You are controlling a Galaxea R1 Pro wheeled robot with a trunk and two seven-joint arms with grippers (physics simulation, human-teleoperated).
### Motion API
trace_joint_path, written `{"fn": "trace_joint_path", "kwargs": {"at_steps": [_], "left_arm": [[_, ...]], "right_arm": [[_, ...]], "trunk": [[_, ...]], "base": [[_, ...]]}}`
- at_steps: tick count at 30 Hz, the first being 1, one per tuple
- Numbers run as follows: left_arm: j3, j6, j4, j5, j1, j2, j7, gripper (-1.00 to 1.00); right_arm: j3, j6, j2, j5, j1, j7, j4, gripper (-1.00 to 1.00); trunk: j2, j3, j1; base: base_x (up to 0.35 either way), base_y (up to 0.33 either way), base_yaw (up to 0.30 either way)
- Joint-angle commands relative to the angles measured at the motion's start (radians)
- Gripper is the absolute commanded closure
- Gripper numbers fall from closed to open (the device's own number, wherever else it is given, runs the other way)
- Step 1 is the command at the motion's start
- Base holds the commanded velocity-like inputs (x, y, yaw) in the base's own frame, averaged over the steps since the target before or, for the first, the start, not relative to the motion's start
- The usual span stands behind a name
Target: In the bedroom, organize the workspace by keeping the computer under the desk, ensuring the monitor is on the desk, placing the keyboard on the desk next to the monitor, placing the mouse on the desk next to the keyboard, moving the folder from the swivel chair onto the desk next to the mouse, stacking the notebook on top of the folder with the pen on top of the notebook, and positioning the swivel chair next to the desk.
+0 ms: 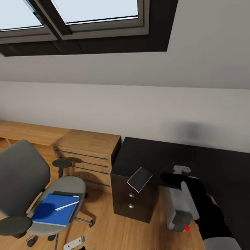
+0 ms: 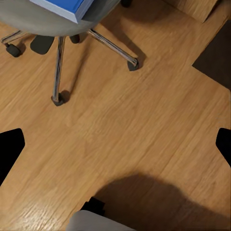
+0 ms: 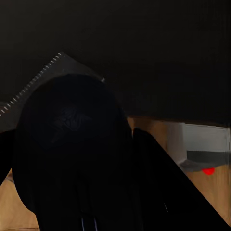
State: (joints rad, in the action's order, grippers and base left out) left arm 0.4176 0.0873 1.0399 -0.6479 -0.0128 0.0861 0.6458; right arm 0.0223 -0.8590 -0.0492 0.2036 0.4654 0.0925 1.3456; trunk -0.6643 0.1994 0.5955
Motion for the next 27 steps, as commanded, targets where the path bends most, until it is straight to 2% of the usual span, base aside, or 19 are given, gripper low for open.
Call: {"fn": "trace_joint_path", "kwargs": {"at_steps": [1,8,12,15,22,27], "left_arm": [[0.004,0.004,0.002,-0.003,-0.001,0.002,0.008,-1.0],[0.005,0.004,0.002,-0.003,-0.001,0.0,0.008,-1.0],[0.006,0.003,0.002,-0.003,-0.001,0.0,0.008,-1.0],[0.005,0.003,0.002,-0.002,-0.001,0.0,0.008,-1.0],[0.003,0.003,0.002,-0.002,-0.001,-0.002,0.008,-1.0],[0.001,0.0,0.002,-0.002,-0.001,-0.002,0.008,-1.0]], "right_arm": [[0.001,-0.003,0.0,0.014,0.001,0.013,-0.002,1.0],[0.011,-0.002,-0.001,0.014,0.001,0.016,-0.04,1.0],[0.035,0.001,0.0,0.014,0.001,0.069,-0.056,1.0],[0.039,0.019,-0.001,0.014,0.001,0.083,-0.057,1.0],[0.043,0.038,-0.002,0.014,0.001,0.087,-0.058,1.0],[0.052,0.084,-0.003,0.013,0.001,0.088,-0.105,1.0]], "trunk": [[-0.002,0.001,0.0],[-0.002,-0.006,0.0],[-0.002,-0.009,0.0],[-0.002,-0.012,0.0],[-0.002,-0.018,0.0],[-0.002,-0.023,0.0]], "base": [[-0.16,0.115,-0.25],[-0.064,0.035,-0.252],[-0.006,0.003,-0.253],[-0.001,0.0,-0.253],[0.0,0.0,-0.253],[0.0,0.0,-0.254]]}}
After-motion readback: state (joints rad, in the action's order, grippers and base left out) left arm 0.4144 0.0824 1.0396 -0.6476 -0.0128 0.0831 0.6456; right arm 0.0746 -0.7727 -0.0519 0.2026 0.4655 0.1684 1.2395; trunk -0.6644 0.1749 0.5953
